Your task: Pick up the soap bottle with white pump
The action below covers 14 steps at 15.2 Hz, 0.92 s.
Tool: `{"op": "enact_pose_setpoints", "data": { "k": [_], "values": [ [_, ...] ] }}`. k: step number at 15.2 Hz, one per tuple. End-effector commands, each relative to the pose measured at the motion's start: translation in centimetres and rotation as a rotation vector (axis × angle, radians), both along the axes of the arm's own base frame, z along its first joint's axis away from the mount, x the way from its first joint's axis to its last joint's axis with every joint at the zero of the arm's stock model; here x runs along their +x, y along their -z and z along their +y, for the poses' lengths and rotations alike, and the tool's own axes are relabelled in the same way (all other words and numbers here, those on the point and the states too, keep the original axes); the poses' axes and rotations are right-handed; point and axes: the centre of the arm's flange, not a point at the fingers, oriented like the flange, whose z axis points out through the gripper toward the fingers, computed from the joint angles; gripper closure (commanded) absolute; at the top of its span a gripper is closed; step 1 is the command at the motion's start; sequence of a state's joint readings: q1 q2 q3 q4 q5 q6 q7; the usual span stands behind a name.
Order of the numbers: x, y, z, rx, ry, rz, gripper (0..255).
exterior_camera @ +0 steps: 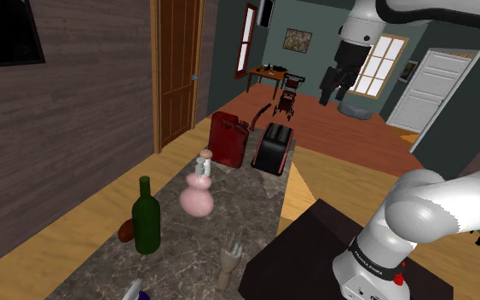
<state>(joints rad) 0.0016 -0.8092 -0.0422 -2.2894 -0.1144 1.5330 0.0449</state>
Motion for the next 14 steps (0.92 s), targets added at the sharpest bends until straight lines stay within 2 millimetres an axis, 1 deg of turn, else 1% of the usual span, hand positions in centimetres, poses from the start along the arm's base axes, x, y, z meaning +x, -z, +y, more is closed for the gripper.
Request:
{"op": "enact_pose_setpoints", "data": {
  "k": [1, 14],
  "values": [
    [0.0, 0.0, 0.0, 0.000, 0.000, 0.000, 0],
    [11.7, 10.9, 6.3, 0.021, -0.009, 0.017, 0]
  ]
}}
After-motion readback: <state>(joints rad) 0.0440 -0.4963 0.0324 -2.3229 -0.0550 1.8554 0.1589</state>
